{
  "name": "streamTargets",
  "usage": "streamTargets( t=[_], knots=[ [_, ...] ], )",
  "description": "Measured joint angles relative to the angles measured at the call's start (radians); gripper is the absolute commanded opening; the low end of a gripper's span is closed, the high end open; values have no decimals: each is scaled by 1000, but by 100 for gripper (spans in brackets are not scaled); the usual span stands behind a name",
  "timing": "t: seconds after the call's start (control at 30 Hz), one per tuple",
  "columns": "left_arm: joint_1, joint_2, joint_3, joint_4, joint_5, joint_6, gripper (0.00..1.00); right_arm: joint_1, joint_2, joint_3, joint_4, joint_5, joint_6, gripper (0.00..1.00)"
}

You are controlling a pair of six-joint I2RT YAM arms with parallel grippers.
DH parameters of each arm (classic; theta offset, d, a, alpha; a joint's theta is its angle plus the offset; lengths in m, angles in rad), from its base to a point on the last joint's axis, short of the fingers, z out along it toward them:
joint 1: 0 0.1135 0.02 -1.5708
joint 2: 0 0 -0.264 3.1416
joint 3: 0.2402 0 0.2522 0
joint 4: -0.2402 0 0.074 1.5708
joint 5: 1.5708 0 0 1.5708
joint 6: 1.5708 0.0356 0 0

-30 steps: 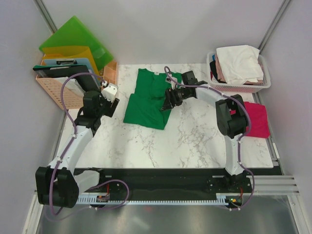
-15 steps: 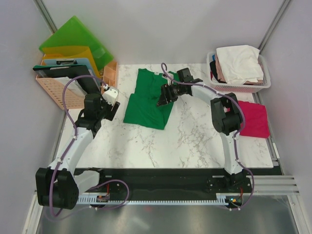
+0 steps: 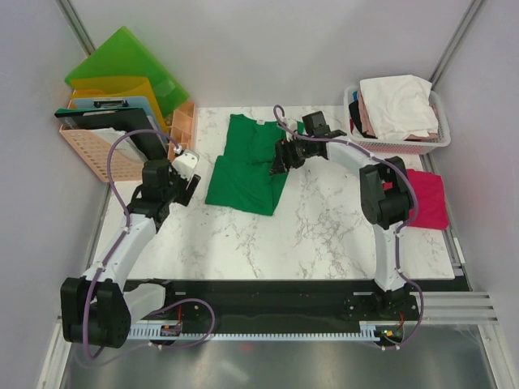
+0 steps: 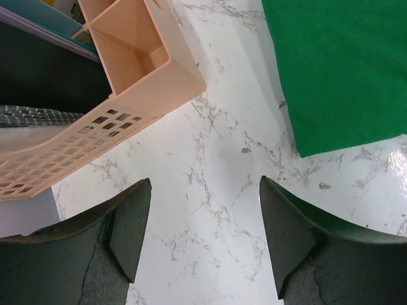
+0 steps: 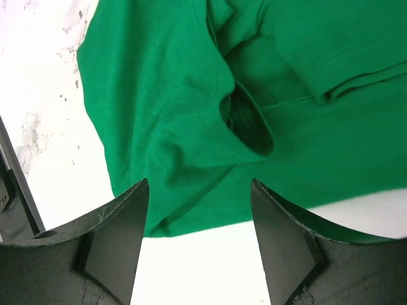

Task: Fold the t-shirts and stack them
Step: Fold the folded rectangular tshirt in 1/3 of the way

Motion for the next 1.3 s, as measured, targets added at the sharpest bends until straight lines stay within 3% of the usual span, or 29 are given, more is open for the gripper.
streamTargets(
  t=[0.23, 0.63, 0.73, 0.8, 0.83, 0.9, 1.3],
  knots=[
    [0, 9, -20, 7, 5, -1, 76, -24, -39, 3, 5, 11, -12, 72],
    [0, 5, -35, 7, 3, 0, 75, -6, 129, 150, 10, 12, 18, 71],
    [0, 3, -38, 7, 3, 0, 76, 0, 142, 151, 11, 15, 21, 60],
    [0, 3, -38, 7, 3, 0, 76, 3, 145, 151, 11, 18, 21, 44],
    [0, 3, -38, 7, 3, 0, 76, 5, 145, 151, 13, 18, 23, 22],
    [0, 3, -38, 7, 3, 0, 76, 7, 145, 151, 20, 18, 24, 0],
    [0, 3, -62, 7, 3, 0, 76, -18, 54, 78, 7, 32, 29, 0]
  ],
)
